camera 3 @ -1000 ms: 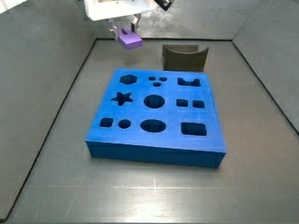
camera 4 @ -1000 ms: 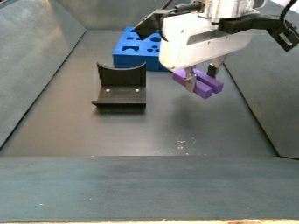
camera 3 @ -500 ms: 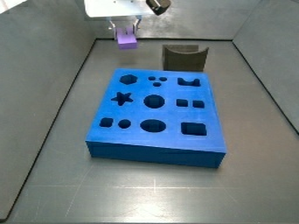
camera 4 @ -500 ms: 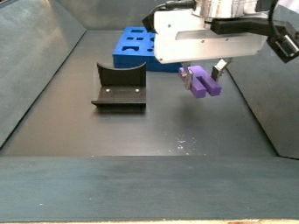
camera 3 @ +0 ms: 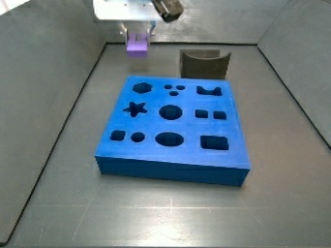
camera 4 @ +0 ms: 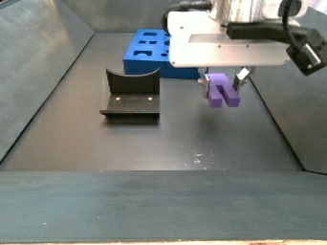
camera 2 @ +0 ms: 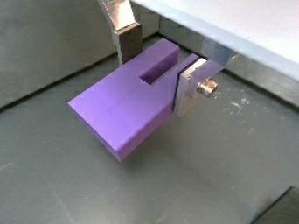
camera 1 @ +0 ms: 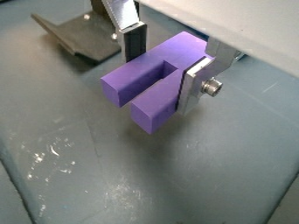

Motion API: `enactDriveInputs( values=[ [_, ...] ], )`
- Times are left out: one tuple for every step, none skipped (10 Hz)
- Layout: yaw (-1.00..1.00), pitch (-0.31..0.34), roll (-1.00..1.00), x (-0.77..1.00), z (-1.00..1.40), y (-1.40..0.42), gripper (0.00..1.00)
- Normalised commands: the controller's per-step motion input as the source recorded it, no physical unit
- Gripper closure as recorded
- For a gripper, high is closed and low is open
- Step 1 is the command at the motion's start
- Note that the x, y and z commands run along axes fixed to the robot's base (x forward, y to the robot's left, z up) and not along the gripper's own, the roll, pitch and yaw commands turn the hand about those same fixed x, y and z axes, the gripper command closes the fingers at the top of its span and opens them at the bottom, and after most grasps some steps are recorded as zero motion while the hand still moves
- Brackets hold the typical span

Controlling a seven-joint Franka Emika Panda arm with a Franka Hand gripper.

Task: Pick up the double-square object. Move up. Rotate the double-square object. Place the double-square object on the fixture. Regrasp the double-square object. Move to above the board. Insert the double-square object.
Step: Rotate the double-square object.

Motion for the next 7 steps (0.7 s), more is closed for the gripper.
enactDriveInputs(
  values=[
    [0.04,-0.033,0.00,0.03,-0.92,0.00,1.00],
    [0.04,-0.032,-0.01,0.03,-0.85,0.00,1.00],
    [0.03,-0.027,-0.02,0.04,-0.68,0.01,1.00],
    [0.02,-0.021,-0.03,0.04,-0.55,0.01,1.00],
    [0.02,-0.015,-0.04,0.05,-0.38,0.01,1.00],
    [0.02,-0.020,-0.04,0.05,-0.30,0.01,1.00],
    [0.00,0.000,0.00,0.00,0.00,0.00,0.00]
  ],
)
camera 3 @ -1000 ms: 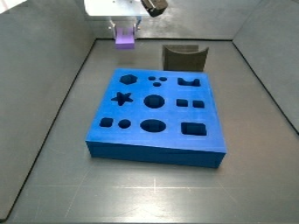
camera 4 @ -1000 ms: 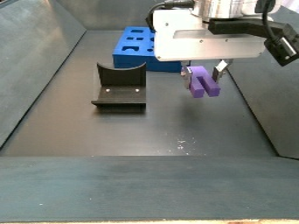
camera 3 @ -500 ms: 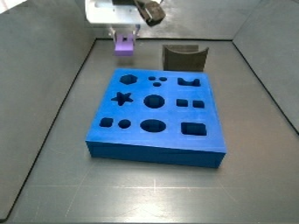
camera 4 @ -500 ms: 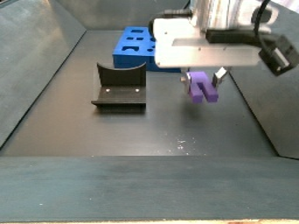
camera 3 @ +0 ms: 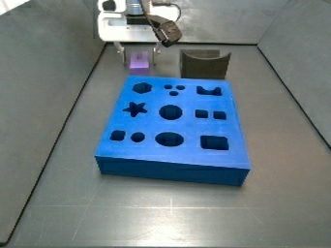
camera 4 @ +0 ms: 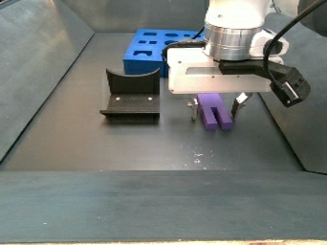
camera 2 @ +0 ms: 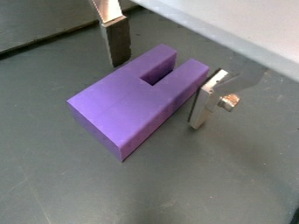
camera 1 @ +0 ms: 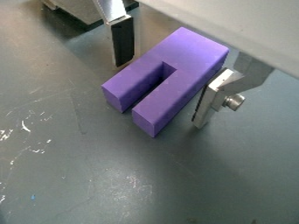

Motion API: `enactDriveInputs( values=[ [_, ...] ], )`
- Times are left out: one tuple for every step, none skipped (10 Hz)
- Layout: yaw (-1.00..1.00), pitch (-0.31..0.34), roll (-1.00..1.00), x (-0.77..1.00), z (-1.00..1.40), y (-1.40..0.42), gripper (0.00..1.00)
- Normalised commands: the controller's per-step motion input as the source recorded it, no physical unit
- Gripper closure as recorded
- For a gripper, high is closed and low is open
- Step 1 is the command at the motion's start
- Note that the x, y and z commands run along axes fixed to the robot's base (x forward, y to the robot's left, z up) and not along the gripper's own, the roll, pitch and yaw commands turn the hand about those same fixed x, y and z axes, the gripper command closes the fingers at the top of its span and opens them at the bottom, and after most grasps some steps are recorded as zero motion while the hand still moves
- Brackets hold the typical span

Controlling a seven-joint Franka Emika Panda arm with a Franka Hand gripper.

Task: Pick up the double-square object. Move up. Rotate the double-square object. Place the double-square object on the fixture. Regrasp the double-square object. Move to above the board. Insert the double-square object.
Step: Rotate the double-square object.

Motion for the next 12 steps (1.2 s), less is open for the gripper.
enactDriveInputs(
  values=[
    [0.00,0.000,0.00,0.00,1.00,0.00,0.00],
    [0.00,0.007,0.00,0.00,1.00,0.00,0.00],
    [-0.01,0.038,0.00,-0.02,1.00,0.00,0.00],
    [-0.01,0.061,0.00,-0.01,1.00,0.00,0.00],
    [-0.02,0.073,0.01,-0.01,1.00,0.01,0.00],
    [-0.02,0.073,0.02,-0.02,1.00,0.01,0.00],
    [-0.03,0.067,0.03,-0.03,1.00,0.01,0.00],
    [-0.03,0.066,0.04,-0.03,1.00,0.01,0.00],
    [-0.03,0.066,0.05,-0.03,0.89,0.02,0.00],
    [-0.03,0.068,0.06,-0.04,0.75,0.02,0.00],
    [1.00,0.000,0.00,0.00,0.00,0.00,0.00],
    [1.00,0.000,0.00,0.00,-0.19,-0.01,0.00]
  ],
)
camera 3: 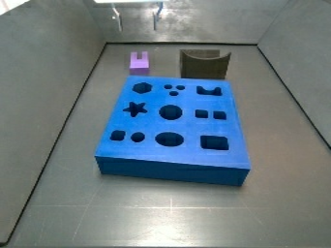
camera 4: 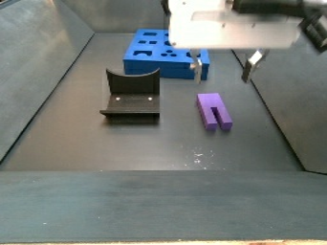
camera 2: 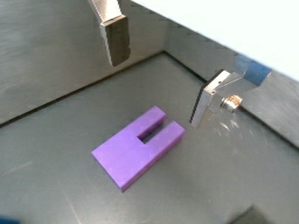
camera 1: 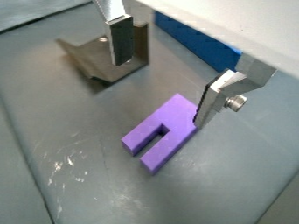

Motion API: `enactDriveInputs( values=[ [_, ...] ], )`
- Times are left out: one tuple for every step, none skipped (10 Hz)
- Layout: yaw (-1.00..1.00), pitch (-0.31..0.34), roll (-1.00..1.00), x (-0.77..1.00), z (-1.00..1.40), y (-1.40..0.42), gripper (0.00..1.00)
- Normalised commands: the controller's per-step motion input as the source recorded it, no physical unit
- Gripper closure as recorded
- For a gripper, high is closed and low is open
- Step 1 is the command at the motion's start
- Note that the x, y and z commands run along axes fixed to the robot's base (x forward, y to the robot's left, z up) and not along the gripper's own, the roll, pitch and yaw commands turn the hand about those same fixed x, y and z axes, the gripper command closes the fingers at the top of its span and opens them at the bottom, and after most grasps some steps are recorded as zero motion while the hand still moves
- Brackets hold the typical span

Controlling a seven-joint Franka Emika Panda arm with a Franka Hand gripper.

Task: Pick up the double-square object. Move up. Rotate the double-square object. Place the double-square object on the fixture. Regrasp the double-square object. Move to above the board. Insert the double-square object.
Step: Rotate the double-square object.

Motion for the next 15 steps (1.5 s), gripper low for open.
enactDriveInputs(
  values=[
    [1.00,0.000,0.00,0.01,-0.31,-0.01,0.00],
    [1.00,-0.002,0.00,0.05,-0.25,0.00,0.00],
    [1.00,-0.003,0.00,0.05,-0.16,0.00,0.00],
    [1.00,-0.004,0.00,0.04,-0.07,0.00,0.00],
    [1.00,-0.004,0.00,0.03,-0.06,0.00,0.00],
    [1.00,-0.004,0.00,0.03,-0.06,0.00,0.00],
    [1.00,-0.005,0.00,0.04,-0.05,0.00,0.00],
    [1.00,-0.005,0.00,0.04,-0.05,0.00,0.00],
    [1.00,-0.006,0.00,0.04,-0.04,0.00,0.00],
    [1.00,-0.006,0.00,0.04,-0.04,0.00,0.00],
    [1.00,-0.006,0.00,0.04,-0.04,0.00,0.00],
    [1.00,-0.006,0.00,0.04,-0.04,0.00,0.00],
    [1.00,-0.006,0.00,0.04,-0.04,0.00,0.00],
    [1.00,-0.007,0.00,0.04,-0.04,0.00,0.00],
    [1.00,-0.007,0.00,0.04,-0.04,0.00,0.00]
  ],
)
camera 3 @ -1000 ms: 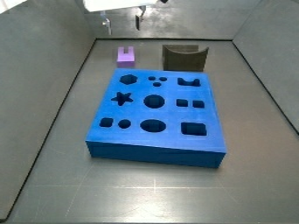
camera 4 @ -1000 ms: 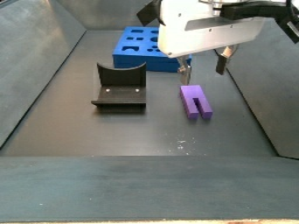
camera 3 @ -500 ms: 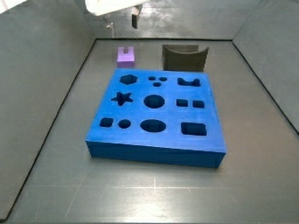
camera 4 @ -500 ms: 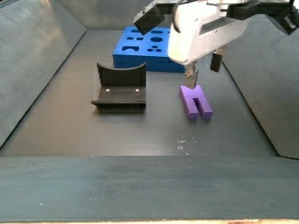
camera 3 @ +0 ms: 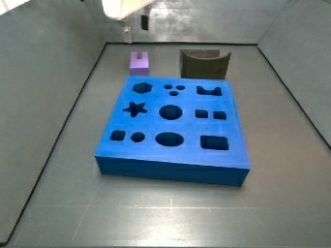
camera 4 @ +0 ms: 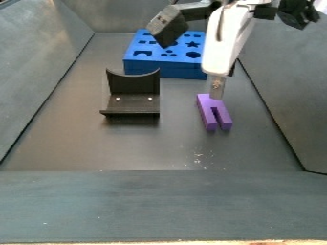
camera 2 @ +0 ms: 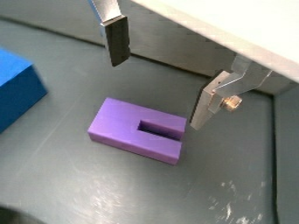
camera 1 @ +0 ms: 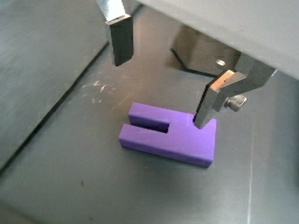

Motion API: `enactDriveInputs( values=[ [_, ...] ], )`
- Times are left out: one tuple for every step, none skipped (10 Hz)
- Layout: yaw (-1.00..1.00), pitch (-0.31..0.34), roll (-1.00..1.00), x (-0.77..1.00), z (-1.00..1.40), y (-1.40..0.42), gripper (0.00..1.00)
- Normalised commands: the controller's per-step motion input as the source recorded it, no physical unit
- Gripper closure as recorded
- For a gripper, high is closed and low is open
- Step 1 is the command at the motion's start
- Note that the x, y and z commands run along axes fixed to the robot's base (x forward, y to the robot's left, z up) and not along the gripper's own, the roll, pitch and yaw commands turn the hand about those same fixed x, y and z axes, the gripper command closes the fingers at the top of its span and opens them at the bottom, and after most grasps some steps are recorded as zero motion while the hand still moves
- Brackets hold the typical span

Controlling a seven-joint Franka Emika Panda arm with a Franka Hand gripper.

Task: Pick up the double-square object. Move up. Rotate the double-square object. Place the double-square object on the fixture. Regrasp the double-square object. Move to above the board. Insert the double-square object.
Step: Rotate the double-square object.

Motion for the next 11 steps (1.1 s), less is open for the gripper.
enactDriveInputs(
  values=[
    [1.00,-0.007,0.00,0.04,-0.04,0.00,0.00],
    [1.00,-0.008,0.00,0.04,-0.04,0.00,0.00],
    [1.00,-0.008,0.00,0.04,-0.04,0.00,0.00],
    [1.00,-0.008,0.00,0.04,-0.04,0.00,0.00],
    [1.00,-0.009,0.00,0.04,-0.04,0.00,0.00],
    [1.00,-0.009,0.00,0.04,-0.04,0.00,0.00],
    [1.00,-0.009,0.00,0.04,-0.04,0.00,0.00],
    [1.00,-0.010,0.00,0.04,-0.04,0.00,0.00],
    [1.00,-0.010,0.00,0.04,-0.04,0.00,0.00],
    [1.00,-0.011,0.00,0.04,-0.04,0.00,0.00],
    [1.00,-0.011,0.00,0.04,-0.04,0.00,0.00]
  ],
)
